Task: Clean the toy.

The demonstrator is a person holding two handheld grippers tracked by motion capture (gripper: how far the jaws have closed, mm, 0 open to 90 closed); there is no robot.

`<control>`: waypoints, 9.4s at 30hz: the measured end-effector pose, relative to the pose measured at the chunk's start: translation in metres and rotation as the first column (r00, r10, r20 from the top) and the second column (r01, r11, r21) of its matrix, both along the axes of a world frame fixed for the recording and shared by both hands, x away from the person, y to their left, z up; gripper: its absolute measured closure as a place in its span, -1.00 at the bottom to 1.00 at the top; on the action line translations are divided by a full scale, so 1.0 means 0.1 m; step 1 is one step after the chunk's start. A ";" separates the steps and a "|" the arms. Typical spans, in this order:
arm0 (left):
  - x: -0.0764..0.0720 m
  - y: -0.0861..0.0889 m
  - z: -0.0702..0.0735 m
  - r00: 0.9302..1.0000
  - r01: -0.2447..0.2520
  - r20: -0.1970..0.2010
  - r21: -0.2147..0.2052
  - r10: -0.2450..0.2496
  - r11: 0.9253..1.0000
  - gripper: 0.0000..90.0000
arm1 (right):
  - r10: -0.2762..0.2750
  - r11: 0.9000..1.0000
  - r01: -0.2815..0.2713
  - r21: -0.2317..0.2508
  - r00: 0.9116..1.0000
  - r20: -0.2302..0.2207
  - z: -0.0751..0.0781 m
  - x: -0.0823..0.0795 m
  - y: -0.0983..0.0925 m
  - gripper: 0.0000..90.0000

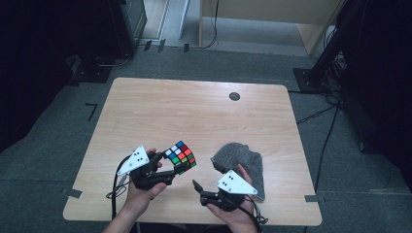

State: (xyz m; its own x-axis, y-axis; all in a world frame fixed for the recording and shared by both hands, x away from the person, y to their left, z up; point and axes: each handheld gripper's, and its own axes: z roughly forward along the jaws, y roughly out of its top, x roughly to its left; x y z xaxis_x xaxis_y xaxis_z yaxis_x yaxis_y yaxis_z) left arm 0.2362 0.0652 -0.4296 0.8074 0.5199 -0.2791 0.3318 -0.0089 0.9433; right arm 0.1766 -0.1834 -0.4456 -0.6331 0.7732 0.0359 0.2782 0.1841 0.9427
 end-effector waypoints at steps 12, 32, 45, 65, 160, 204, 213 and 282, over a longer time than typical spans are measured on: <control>-0.11 -0.22 -0.03 0.998 0.040 -0.050 -0.015 -0.040 0.999 -0.25 | -0.067 0.997 0.065 0.047 0.997 0.031 -0.05 -0.09 0.23 -0.50; -0.08 -0.18 0.00 0.992 0.093 -0.078 -0.090 -0.100 0.992 -0.53 | -0.071 0.997 0.069 0.026 0.996 0.060 -0.09 -0.12 0.23 -0.24; 0.05 0.08 0.01 1.000 0.020 -0.002 -0.027 -0.020 0.999 -0.66 | -0.104 0.994 0.106 0.031 0.994 -0.041 -0.12 0.02 0.01 -0.24; -0.26 -0.38 -0.32 0.917 -0.059 0.370 0.491 -0.147 0.869 -0.65 | -0.046 0.988 0.074 0.138 0.979 -0.199 0.03 -0.02 -0.01 -0.24; -0.22 -0.36 -0.38 0.954 0.099 0.201 0.495 -0.224 0.864 -0.24 | 0.071 0.975 -0.036 0.218 0.986 -0.154 0.06 -0.02 -0.16 0.61; -0.27 -0.55 -0.38 0.963 -0.005 0.213 0.619 -0.162 0.785 -0.24 | -0.078 0.989 0.079 -0.126 0.997 0.009 0.11 -0.21 0.21 0.16; -0.34 -0.58 -0.35 0.948 -0.059 0.282 0.605 -0.145 0.794 -0.24 | -0.153 0.988 0.150 -0.034 0.984 -0.093 0.03 -0.11 0.14 -0.28; -0.10 0.06 -0.03 0.986 0.139 0.102 -0.032 -0.135 0.990 -0.24 | 0.202 0.976 -0.196 0.098 0.978 -0.049 -0.23 -0.10 0.28 0.56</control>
